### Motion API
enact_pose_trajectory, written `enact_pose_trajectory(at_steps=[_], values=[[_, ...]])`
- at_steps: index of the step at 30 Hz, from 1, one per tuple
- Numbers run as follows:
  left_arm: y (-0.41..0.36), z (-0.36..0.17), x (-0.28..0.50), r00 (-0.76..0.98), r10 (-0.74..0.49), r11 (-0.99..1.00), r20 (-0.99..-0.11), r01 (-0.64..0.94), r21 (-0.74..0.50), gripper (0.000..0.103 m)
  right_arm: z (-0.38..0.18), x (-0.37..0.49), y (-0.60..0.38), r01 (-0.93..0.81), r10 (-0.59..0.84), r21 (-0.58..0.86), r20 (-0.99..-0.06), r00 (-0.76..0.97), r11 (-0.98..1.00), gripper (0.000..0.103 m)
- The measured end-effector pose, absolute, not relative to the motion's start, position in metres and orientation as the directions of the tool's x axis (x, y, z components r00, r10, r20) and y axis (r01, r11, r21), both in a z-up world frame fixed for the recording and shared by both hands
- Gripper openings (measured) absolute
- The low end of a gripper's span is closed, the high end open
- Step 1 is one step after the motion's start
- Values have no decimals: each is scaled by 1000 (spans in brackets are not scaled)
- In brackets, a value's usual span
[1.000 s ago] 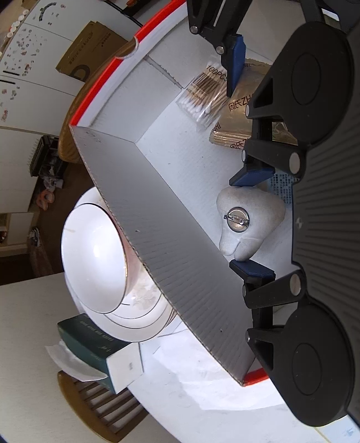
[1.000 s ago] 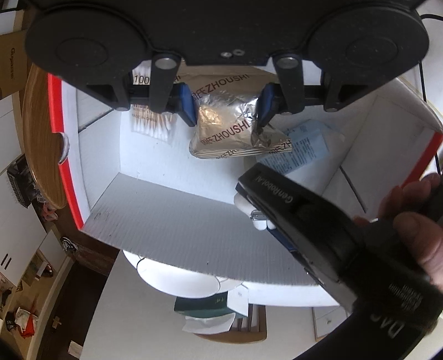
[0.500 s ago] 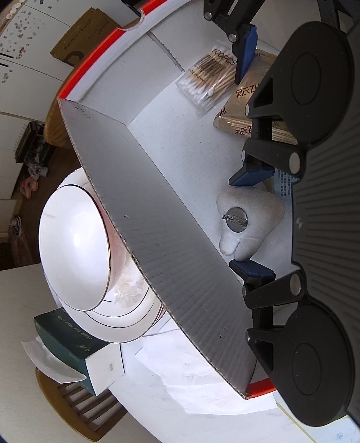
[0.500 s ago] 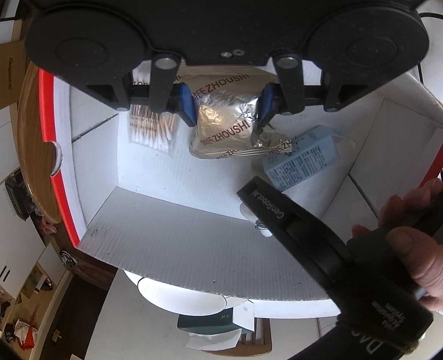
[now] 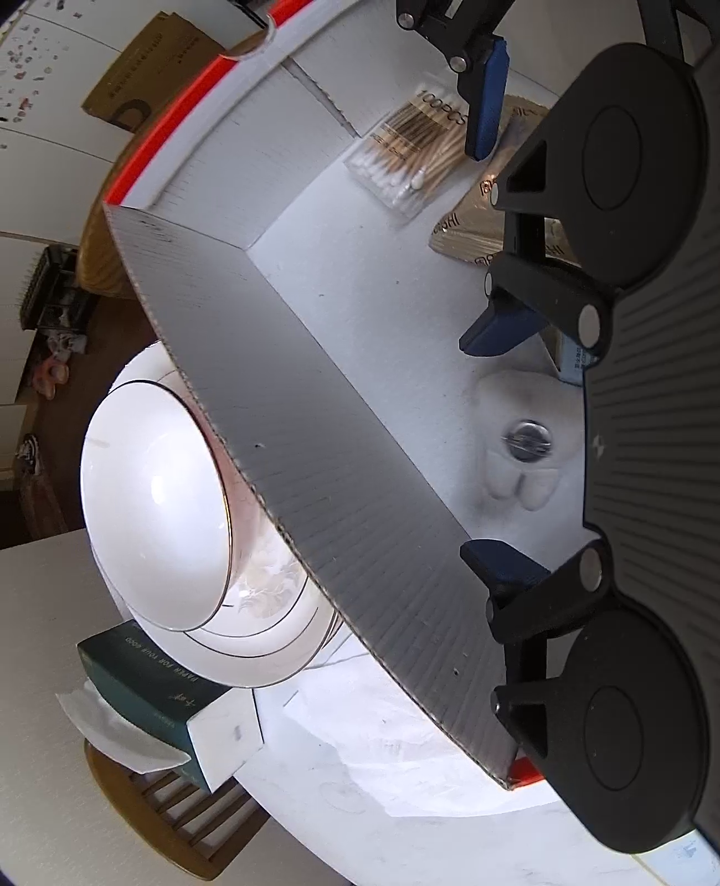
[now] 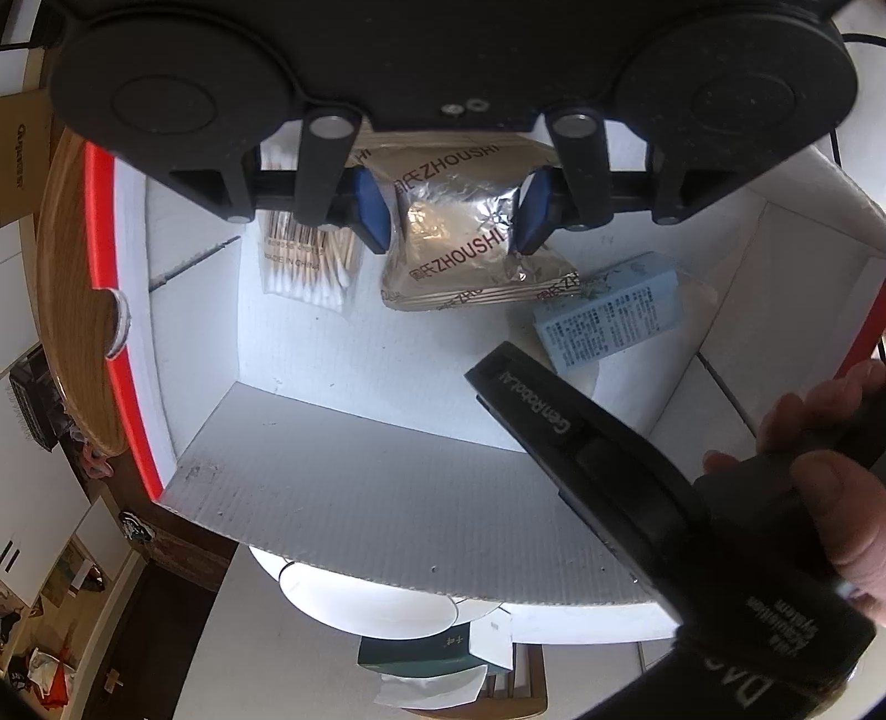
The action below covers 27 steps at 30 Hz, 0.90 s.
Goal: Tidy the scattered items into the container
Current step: 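Open both tools to drop the items in the box and withdraw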
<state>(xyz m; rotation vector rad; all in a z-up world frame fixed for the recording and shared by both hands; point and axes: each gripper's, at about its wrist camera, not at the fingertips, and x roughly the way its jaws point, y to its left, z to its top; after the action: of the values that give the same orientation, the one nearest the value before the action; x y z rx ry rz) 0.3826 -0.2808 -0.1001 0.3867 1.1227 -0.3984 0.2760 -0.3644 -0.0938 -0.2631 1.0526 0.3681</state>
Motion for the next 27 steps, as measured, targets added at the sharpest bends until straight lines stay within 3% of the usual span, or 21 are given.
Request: enact_pose_trajectory(at_steps=[2, 27], values=[[-279, -97, 381, 386, -122, 869, -915, 487, 89, 72, -90, 276, -367, -410, 175, -31, -874, 453, 912, 57], [-234, -29, 309, 518, -293, 861, -804, 509, 14, 72, -37, 244, -365, -391, 241, 9, -801, 548, 920, 66]])
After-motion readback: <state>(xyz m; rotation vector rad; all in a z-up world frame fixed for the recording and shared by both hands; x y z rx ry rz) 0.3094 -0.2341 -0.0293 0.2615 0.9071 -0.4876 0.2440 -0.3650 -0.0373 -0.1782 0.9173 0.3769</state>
